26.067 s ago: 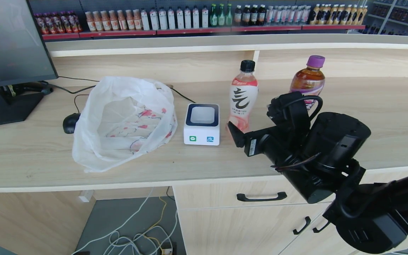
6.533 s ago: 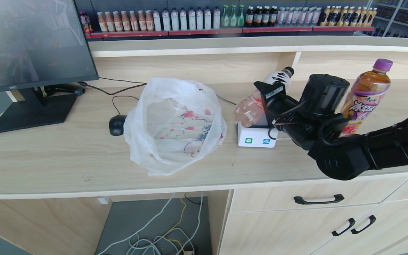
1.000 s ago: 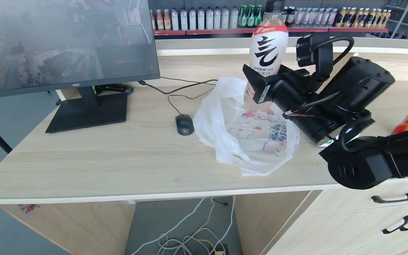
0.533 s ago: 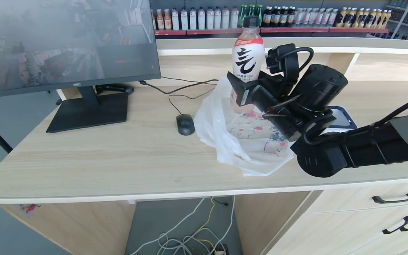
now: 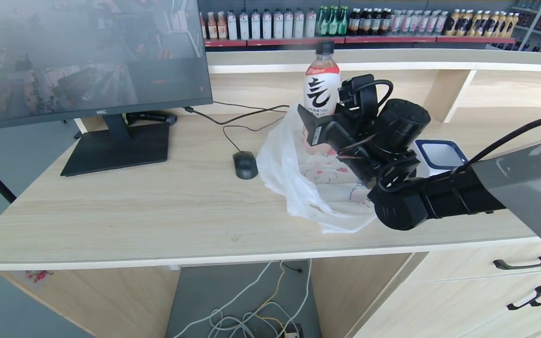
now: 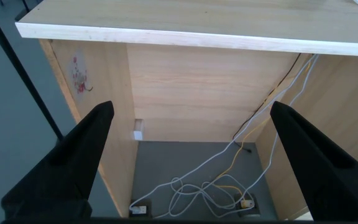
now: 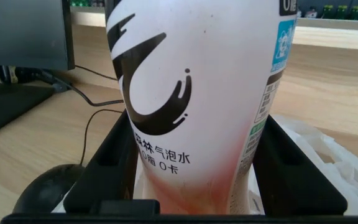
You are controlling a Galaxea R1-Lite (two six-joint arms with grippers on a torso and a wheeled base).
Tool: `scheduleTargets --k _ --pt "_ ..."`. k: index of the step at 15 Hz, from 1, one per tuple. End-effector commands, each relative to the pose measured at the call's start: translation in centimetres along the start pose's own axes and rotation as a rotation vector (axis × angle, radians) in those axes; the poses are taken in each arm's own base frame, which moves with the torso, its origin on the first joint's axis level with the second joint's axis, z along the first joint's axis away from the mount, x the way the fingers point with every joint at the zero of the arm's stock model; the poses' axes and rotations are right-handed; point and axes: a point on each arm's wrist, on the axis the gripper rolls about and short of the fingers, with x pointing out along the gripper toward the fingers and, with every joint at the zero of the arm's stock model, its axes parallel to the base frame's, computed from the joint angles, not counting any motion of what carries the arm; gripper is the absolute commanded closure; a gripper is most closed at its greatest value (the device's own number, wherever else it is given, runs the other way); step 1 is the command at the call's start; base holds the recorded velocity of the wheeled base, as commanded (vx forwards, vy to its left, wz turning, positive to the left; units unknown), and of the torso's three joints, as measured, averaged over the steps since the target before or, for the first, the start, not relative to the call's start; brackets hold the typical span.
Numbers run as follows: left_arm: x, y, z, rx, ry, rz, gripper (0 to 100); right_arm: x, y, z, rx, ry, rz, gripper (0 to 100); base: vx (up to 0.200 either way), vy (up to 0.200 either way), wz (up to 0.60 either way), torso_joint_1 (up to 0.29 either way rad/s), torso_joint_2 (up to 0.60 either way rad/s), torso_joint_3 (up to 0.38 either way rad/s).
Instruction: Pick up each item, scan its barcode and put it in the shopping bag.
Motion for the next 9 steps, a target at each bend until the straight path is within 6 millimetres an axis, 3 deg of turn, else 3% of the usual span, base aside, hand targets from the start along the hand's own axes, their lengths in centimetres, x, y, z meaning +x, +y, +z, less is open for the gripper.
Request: scheduleTargets --k 1,9 --pt "0.0 0.0 0.0 -0.001 -0.001 0.000 0 0.2 0.2 -1.3 -0.002 0.018 0.003 100 0.000 0.000 0.00 0.000 0.00 0.000" --pt "0.0 0.0 0.0 -0.001 -0.001 0.000 0 0.5 0.6 -3.5 -0.004 0.055 0.008 100 0.000 0.000 0.00 0.000 0.00 0.000"
